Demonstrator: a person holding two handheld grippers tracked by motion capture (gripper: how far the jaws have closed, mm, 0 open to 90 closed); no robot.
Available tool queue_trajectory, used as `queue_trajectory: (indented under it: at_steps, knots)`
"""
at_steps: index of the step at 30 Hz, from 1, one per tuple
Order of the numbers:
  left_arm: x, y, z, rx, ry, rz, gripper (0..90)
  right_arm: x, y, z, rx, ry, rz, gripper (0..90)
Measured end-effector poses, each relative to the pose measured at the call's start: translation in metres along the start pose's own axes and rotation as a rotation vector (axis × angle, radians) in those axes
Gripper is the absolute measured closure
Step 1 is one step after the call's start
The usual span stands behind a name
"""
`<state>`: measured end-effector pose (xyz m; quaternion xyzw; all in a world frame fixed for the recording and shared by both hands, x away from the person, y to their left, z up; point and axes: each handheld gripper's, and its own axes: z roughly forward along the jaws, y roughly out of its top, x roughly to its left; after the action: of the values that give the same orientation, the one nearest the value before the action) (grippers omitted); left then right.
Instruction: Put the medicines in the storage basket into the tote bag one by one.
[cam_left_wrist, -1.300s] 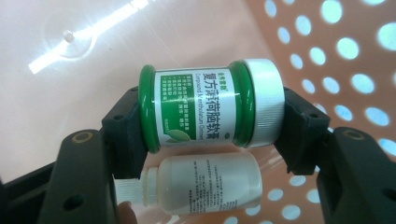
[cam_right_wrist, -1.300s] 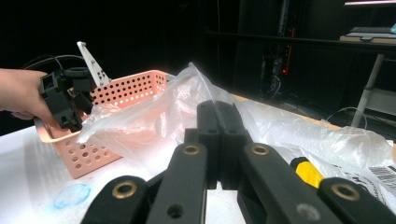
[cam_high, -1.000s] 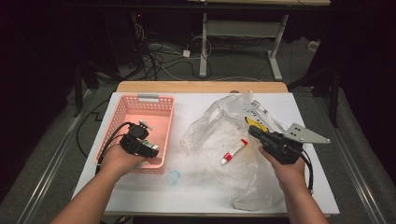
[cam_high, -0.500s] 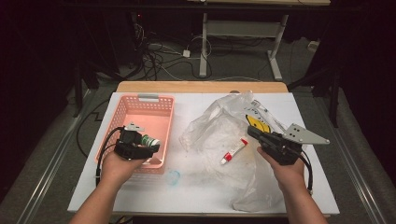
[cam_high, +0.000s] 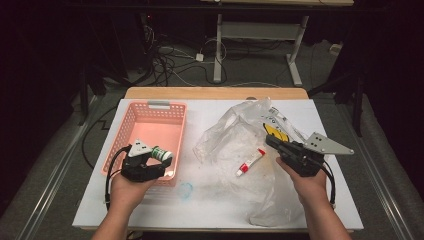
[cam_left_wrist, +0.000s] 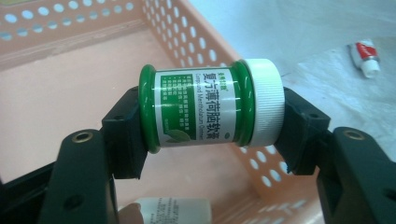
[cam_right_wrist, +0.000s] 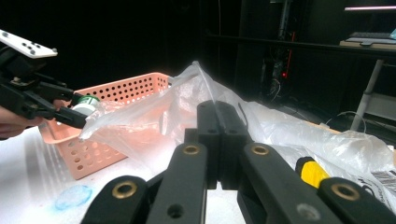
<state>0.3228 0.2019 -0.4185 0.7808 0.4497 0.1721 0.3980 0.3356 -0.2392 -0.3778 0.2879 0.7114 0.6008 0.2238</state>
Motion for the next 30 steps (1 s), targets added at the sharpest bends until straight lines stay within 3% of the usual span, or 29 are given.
queue_trajectory:
  at_steps: [4, 13, 21, 30]
  knots:
    - [-0.003, 0.0, -0.009, -0.05, -0.028, -0.009, 35.1, -0.001, -0.001, 0.0, 0.001, -0.004, 0.004, 90.0]
    - [-0.028, -0.003, -0.022, -0.057, -0.067, 0.063, 35.0, -0.001, 0.001, -0.003, -0.011, -0.001, 0.008, 90.0]
    - [-0.057, -0.007, -0.02, -0.052, -0.123, 0.111, 35.1, 0.0, 0.002, -0.003, -0.016, 0.003, 0.005, 90.0]
    - [-0.077, -0.012, -0.013, -0.032, -0.193, 0.135, 35.0, 0.0, 0.002, -0.002, -0.013, 0.004, 0.002, 90.0]
